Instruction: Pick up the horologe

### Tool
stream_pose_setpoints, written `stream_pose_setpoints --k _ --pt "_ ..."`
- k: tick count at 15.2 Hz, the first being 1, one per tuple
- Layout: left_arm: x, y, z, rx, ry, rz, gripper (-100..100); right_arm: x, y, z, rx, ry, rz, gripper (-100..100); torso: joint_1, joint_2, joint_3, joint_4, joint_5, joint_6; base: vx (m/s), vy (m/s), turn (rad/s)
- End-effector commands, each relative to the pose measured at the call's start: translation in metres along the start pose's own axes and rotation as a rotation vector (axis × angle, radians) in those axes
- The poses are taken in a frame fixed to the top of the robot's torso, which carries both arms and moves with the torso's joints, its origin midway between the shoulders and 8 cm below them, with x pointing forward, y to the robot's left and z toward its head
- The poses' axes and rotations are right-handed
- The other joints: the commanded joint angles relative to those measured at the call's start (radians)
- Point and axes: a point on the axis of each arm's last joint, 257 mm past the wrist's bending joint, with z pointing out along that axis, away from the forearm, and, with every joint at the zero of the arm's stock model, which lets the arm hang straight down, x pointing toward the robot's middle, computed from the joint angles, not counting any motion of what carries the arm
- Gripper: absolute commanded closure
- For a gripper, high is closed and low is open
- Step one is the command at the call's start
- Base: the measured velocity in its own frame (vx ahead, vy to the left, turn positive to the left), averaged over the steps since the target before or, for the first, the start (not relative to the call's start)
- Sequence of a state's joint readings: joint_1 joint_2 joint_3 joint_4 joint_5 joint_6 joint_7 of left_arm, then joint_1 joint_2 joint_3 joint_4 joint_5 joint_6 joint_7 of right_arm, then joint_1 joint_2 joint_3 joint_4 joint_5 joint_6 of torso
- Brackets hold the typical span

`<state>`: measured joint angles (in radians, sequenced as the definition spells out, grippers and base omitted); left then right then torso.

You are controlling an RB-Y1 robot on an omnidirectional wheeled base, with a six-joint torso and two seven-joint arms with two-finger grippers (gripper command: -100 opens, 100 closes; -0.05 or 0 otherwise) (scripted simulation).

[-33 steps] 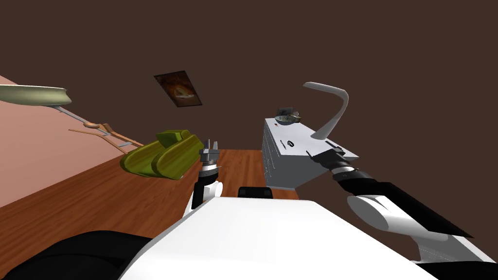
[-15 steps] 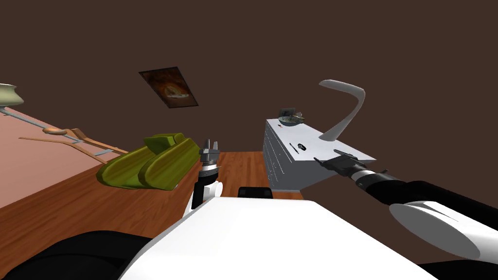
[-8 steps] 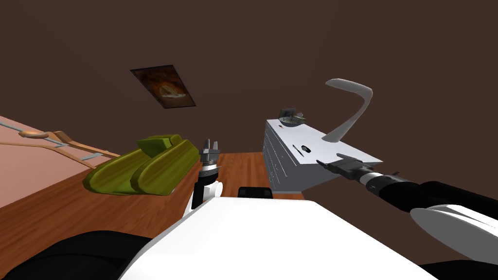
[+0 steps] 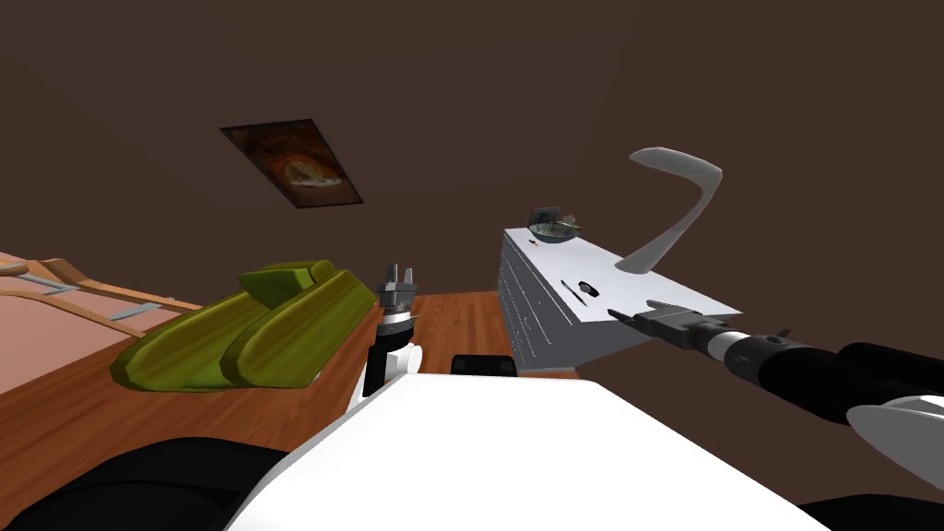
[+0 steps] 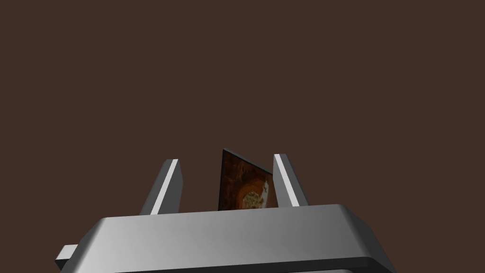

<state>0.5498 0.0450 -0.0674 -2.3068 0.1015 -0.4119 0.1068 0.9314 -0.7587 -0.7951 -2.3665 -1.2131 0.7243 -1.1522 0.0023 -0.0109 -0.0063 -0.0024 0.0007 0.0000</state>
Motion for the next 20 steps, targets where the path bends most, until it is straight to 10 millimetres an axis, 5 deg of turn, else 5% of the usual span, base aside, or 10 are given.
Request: stream_pose_setpoints --k 1,20 --pt "0.000 0.000 0.000 0.000 0.000 0.000 0 -0.006 -0.003 -0.004 0.027 -0.037 0.065 -100 0.000 0.000 0.000 0.000 0.000 0.000 0.136 0.041 -0.063" --pt "0.000 0.000 0.000 0.000 0.000 0.000 0 -0.032 -0.020 -0.053 0.150 -0.316 0.447 -100 -0.004 0.000 0.000 0.000 -0.001 0.000 0.118 0.016 -0.053"
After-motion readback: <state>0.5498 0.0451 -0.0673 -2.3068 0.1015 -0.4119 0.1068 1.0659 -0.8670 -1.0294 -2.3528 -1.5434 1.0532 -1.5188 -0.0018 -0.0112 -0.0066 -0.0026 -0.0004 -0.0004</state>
